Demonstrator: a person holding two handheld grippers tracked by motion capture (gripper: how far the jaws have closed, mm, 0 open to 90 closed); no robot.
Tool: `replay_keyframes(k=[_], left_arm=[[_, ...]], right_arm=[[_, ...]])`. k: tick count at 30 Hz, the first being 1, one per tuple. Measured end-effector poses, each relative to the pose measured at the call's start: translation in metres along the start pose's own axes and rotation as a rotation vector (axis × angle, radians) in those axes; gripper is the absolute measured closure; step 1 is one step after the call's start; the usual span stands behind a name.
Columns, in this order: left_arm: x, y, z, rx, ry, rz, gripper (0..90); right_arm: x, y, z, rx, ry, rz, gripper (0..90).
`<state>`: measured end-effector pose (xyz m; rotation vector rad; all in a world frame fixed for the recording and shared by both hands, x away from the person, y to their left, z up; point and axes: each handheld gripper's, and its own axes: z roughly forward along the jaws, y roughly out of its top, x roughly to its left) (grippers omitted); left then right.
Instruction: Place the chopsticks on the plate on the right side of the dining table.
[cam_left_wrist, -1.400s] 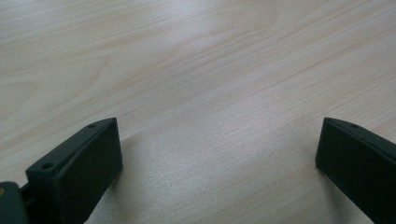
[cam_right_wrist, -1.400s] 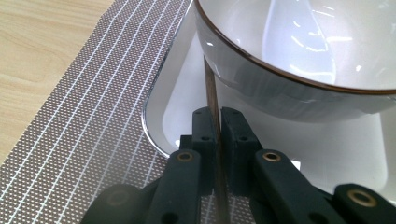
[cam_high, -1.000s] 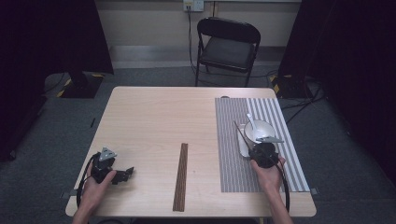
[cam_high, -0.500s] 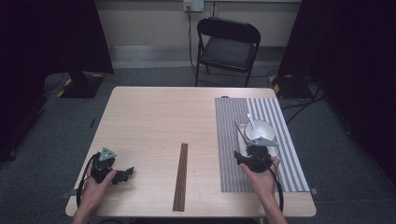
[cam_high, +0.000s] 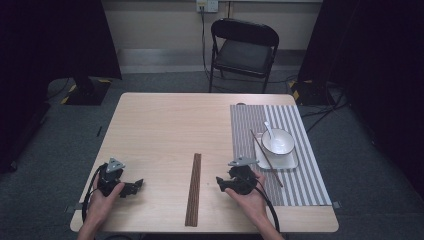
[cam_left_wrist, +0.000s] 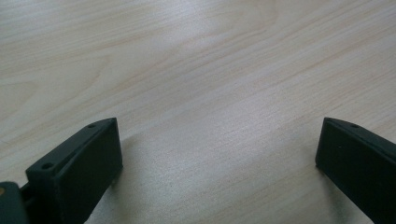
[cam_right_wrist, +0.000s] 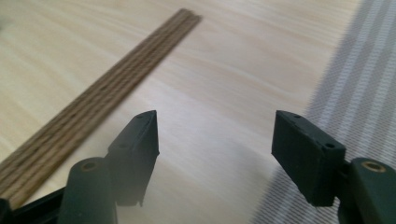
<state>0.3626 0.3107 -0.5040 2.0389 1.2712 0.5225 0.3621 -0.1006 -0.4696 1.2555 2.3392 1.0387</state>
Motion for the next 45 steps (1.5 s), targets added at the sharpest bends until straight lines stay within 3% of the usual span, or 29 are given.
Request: replay_keyframes(k=[8,15,33,40,45], left_arm=[[0.0,0.0,0.0,0.0,0.0,0.0,0.0],[0.0,0.0,0.0,0.0,0.0,0.0,0.0],[0.0,0.0,0.0,0.001,0.0,0.0,0.0],[0.0,0.0,0.0,-0.001,-0.001,0.0,0.0],[0.0,0.0,0.0,0.0,-0.001,0.001,0.0]], right_arm=[[0.033,-0.001,0.015,0.018,0.066,-0.047,24.4],[0.049,-0.001,0.025,0.031,0.072,-0.073,22.2],[0.056,-0.004,0.032,0.038,0.062,-0.1,23.4],[0.055,-0.008,0.031,0.053,0.021,-0.135,25.0],[0.049,-0.01,0.027,0.058,0.006,-0.128,24.9]])
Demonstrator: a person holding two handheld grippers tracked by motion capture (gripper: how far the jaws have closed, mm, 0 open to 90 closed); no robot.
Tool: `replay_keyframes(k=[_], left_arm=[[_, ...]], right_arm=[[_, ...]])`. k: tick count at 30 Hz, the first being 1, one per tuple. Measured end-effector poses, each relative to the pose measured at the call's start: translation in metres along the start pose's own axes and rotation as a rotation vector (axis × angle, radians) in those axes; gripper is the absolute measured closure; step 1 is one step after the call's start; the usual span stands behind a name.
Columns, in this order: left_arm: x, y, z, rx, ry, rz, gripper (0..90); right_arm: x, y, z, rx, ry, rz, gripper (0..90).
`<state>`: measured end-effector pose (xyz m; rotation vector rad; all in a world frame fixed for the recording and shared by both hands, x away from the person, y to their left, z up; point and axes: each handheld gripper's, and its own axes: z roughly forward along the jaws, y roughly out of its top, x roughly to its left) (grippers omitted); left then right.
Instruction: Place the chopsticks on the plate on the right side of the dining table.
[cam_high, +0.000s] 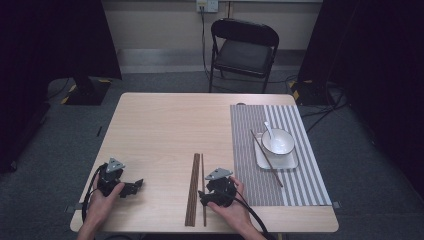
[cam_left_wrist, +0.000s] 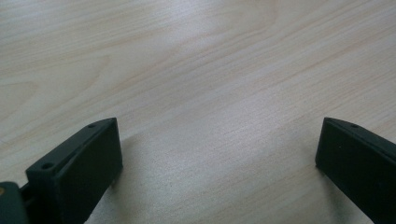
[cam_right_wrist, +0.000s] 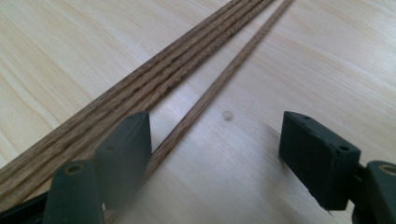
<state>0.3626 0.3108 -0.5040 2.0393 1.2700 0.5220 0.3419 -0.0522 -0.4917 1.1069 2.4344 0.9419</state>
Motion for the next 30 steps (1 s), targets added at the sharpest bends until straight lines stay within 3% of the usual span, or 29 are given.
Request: replay_keyframes(k=[13,18,20,24,30], left_arm=[[0.0,0.0,0.0,0.0,0.0,0.0,0.0],[0.0,0.0,0.0,0.0,0.0,0.001,0.0],[0.0,0.0,0.0,0.001,-0.001,0.002,0.0],[0.0,0.0,0.0,0.001,0.0,0.002,0.0],[0.0,0.0,0.0,0.002,-0.001,0.004,0.0]], right_arm=[[-0.022,-0.006,-0.006,-0.001,-0.068,0.06,26.7],[-0.033,-0.006,-0.007,0.001,-0.091,0.093,32.2],[-0.035,-0.006,-0.009,0.002,-0.103,0.09,38.5],[-0.039,-0.006,-0.01,0.009,-0.109,0.101,42.7],[-0.043,-0.007,-0.014,0.011,-0.123,0.105,62.8]])
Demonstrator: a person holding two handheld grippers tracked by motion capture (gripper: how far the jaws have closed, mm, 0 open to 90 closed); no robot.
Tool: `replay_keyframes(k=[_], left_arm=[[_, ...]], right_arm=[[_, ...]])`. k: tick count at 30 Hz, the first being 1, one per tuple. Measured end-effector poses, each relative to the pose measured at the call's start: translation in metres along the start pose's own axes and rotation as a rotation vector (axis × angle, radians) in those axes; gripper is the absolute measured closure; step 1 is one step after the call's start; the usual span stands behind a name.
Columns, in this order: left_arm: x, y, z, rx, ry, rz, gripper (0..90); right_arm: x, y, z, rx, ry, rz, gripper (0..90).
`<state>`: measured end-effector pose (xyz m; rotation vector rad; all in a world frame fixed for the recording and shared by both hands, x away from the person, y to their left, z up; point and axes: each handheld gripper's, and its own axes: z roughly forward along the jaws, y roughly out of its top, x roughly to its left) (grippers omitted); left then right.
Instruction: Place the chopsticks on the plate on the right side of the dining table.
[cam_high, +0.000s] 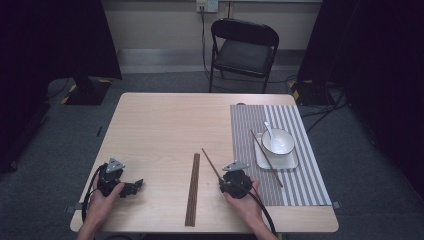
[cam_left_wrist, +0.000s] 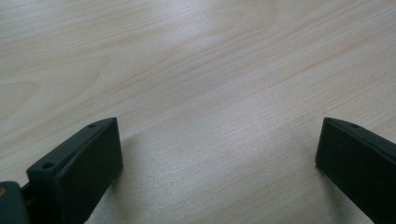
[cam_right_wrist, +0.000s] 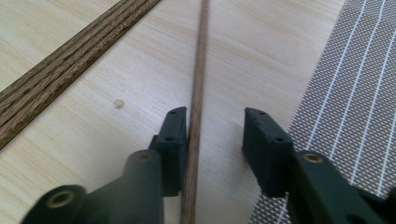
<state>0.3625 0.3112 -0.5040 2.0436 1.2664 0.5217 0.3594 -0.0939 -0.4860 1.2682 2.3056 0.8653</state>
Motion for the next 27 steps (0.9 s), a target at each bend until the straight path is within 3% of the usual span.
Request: replay_keyframes(k=[11,17,27], left_arm=[[0.0,0.0,0.0,0.0,0.001,0.002,0.0],[0.0,0.0,0.0,-0.001,0.0,-0.001,0.0],[0.0,0.0,0.0,-0.001,0.0,-0.001,0.0]], right_arm=[[-0.008,0.002,0.001,0.001,-0.01,0.017,78.2],[-0.017,0.001,0.0,0.006,-0.004,0.052,83.7],[-0.03,-0.003,-0.011,0.015,0.014,0.055,82.7]])
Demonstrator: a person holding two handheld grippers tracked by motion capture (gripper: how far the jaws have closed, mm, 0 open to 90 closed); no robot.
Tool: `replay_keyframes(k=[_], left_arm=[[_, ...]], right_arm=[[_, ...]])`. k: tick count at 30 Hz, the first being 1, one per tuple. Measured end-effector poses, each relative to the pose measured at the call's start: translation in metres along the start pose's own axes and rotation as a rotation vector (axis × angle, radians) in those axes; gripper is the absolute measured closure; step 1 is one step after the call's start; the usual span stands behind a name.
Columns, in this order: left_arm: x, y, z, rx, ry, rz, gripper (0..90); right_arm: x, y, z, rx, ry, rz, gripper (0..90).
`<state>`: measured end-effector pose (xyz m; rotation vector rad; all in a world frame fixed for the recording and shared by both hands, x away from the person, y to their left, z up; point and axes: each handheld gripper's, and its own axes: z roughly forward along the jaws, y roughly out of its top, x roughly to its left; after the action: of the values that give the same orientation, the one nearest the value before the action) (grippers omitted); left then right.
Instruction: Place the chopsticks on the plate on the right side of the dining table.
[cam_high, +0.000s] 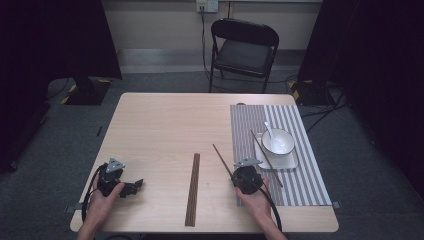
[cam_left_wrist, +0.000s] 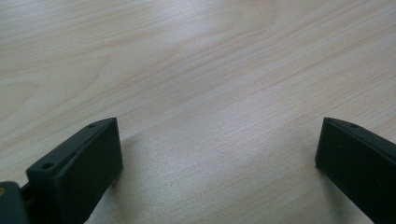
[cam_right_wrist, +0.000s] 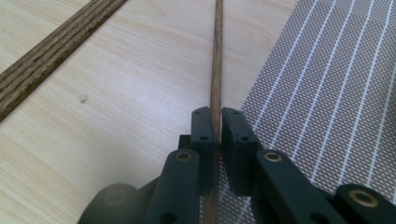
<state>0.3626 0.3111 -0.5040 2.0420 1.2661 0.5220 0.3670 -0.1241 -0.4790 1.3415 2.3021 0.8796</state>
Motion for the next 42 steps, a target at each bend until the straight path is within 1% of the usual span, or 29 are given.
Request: replay_keyframes(k=[4,5,7,9,12,19,22,25,27,32,40,42], left_arm=[[0.0,0.0,0.0,0.001,0.0,0.001,0.0],[0.0,0.0,0.0,0.001,0.001,0.001,0.0],[0.0,0.0,0.0,0.001,0.0,0.0,0.0],[0.0,0.0,0.0,0.002,0.0,0.002,0.0],[0.0,0.0,0.0,0.002,0.001,0.003,0.0],[0.0,0.0,0.0,0.002,0.001,0.003,0.0],[0.0,0.0,0.0,0.0,0.001,0.0,0.0],[0.0,0.0,0.0,0.001,0.0,0.0,0.0],[0.0,0.0,0.0,0.002,0.001,0.002,0.0],[0.0,0.0,0.0,0.002,0.001,0.002,0.0],[0.0,0.0,0.0,0.001,0.0,0.0,0.0],[0.0,0.0,0.0,0.0,0.001,0.0,0.0]], right_arm=[[0.0,-0.001,-0.001,-0.001,0.018,-0.011,77.8],[0.0,-0.001,-0.001,-0.001,0.016,-0.014,77.1],[0.0,-0.001,0.001,0.003,0.013,-0.019,77.4],[0.0,-0.002,0.004,0.005,0.002,-0.024,79.5],[-0.001,-0.001,0.004,0.004,0.0,-0.019,80.7],[0.0,0.001,0.008,-0.007,-0.003,-0.012,78.9],[-0.002,0.003,0.01,-0.01,-0.012,-0.023,83.7],[-0.002,0.003,0.01,-0.012,-0.011,-0.022,84.3],[-0.001,0.003,0.01,-0.013,-0.017,-0.031,84.7],[-0.001,0.003,0.008,-0.013,-0.012,-0.023,85.1],[-0.005,0.005,0.0,-0.033,-0.015,-0.025,85.2],[-0.006,0.005,-0.003,-0.036,-0.012,-0.018,85.2]])
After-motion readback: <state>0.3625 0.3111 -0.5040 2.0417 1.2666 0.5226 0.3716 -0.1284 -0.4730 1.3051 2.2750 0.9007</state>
